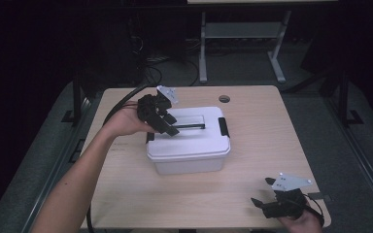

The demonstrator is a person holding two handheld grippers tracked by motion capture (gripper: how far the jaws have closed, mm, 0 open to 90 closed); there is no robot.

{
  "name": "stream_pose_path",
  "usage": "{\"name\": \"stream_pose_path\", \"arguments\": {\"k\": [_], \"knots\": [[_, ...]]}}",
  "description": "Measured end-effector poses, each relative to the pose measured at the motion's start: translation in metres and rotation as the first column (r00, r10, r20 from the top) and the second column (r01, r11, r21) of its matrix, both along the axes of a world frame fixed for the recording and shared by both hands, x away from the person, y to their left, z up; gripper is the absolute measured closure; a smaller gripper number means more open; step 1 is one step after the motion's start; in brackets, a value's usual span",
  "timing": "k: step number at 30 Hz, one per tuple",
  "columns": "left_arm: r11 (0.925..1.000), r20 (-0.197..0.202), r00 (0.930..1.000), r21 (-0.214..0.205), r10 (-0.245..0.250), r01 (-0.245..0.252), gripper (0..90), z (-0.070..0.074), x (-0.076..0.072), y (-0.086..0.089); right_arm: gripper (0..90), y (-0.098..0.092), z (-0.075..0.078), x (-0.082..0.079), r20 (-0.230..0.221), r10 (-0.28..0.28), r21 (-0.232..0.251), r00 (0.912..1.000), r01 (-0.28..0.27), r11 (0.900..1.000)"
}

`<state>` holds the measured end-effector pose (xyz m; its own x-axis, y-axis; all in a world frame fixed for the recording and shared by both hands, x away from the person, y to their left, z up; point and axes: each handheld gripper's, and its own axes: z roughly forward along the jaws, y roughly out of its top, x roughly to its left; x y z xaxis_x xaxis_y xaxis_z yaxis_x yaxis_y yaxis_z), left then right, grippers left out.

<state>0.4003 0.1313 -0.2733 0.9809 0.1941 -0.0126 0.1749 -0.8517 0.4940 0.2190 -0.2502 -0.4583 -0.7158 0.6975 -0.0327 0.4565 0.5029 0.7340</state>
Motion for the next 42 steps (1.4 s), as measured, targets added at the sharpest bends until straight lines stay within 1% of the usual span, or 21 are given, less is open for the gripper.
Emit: {"name": "stream_pose_path", "arguments": {"k": [1, 3, 6, 9, 12, 16, 21, 22, 25, 27, 28, 32, 34, 37, 39, 42], "knots": [[1.0, 0.0, 1.0, -0.005, 0.005, -0.005, 52.0, -0.001, -0.001, 0.001, 15.1, 0.0, 0.0, 0.0, -0.001, -0.002, 0.002, 1.0, 0.002, 1.0], [1.0, 0.002, 1.0, 0.008, 0.005, -0.005, 51.5, -0.001, -0.002, 0.002, 15.1, 0.0, 0.0, 0.0, 0.0, -0.002, 0.002, 1.0, 0.002, 1.0], [0.9998, -0.003, 0.9998, -0.001, 0.02, -0.02, 50.9, -0.002, -0.003, 0.007, 15.0, 0.001, 0.0, 0.0, -0.003, -0.002, 0.0, 1.0, 0.002, 1.0], [0.9997, -0.001, 0.9997, 0.006, 0.023, -0.023, 50.6, -0.003, -0.003, 0.011, 15.1, 0.001, 0.0, 0.001, -0.005, 0.003, 0.003, 1.0, -0.003, 1.0], [0.9995, 0.0, 0.9995, 0.001, 0.032, -0.032, 49.7, -0.004, -0.005, 0.014, 15.0, 0.003, 0.0, 0.002, -0.005, 0.005, -0.002, 1.0, -0.005, 1.0], [0.9992, -0.002, 0.9992, 0.004, 0.039, -0.039, 48.7, -0.005, -0.006, 0.018, 15.1, 0.004, -0.001, 0.002, -0.006, 0.007, -0.006, 1.0, -0.007, 1.0], [0.9986, 0.002, 0.9986, 0.003, 0.054, -0.054, 47.0, -0.003, -0.009, 0.024, 15.1, 0.004, -0.001, 0.003, -0.001, 0.012, -0.011, 0.9999, -0.012, 0.9999], [0.9983, 0.002, 0.9983, 0.002, 0.058, -0.058, 46.9, -0.002, -0.01, 0.025, 15.1, 0.004, 0.0, 0.002, -0.005, 0.011, -0.004, 0.9999, -0.011, 0.9999], [0.998, 0.006, 0.998, 0.004, 0.063, -0.063, 46.4, -0.001, -0.011, 0.029, 15.1, 0.004, 0.0, 0.002, -0.005, 0.009, -0.005, 0.9999, -0.009, 0.9999], [0.9975, 0.003, 0.9975, -0.005, 0.07, -0.07, 45.8, 0.0, -0.012, 0.032, 15.1, 0.004, 0.0, 0.002, -0.006, 0.008, -0.007, 0.9999, -0.008, 0.9999], [0.9969, -0.004, 0.997, -0.019, 0.077, -0.077, 45.1, -0.001, -0.013, 0.033, 15.1, 0.004, 0.0, 0.002, -0.005, 0.009, -0.008, 0.9999, -0.009, 0.9999], [0.9966, -0.01, 0.9967, -0.011, 0.081, -0.081, 44.3, -0.006, -0.015, 0.04, 15.0, 0.004, -0.001, 0.002, -0.005, 0.007, -0.004, 1.0, -0.007, 1.0], [0.9959, -0.011, 0.996, -0.013, 0.089, -0.089, 43.7, -0.007, -0.015, 0.043, 15.1, 0.003, -0.001, 0.002, -0.001, 0.008, -0.012, 1.0, -0.008, 0.9999], [0.995, -0.01, 0.9952, -0.018, 0.098, -0.098, 43.3, -0.009, -0.017, 0.049, 15.1, 0.004, -0.001, 0.002, -0.005, 0.004, -0.007, 1.0, -0.004, 1.0], [0.9944, -0.019, 0.9945, -0.022, 0.103, -0.103, 42.8, -0.01, -0.018, 0.052, 15.0, 0.004, -0.001, 0.002, -0.004, 0.007, -0.013, 1.0, -0.007, 0.9999], [0.9942, -0.019, 0.9942, -0.018, 0.106, -0.106, 41.4, -0.011, -0.02, 0.057, 15.0, 0.004, -0.001, 0.002, -0.009, 0.005, -0.01, 0.9999, -0.005, 0.9999]]}}
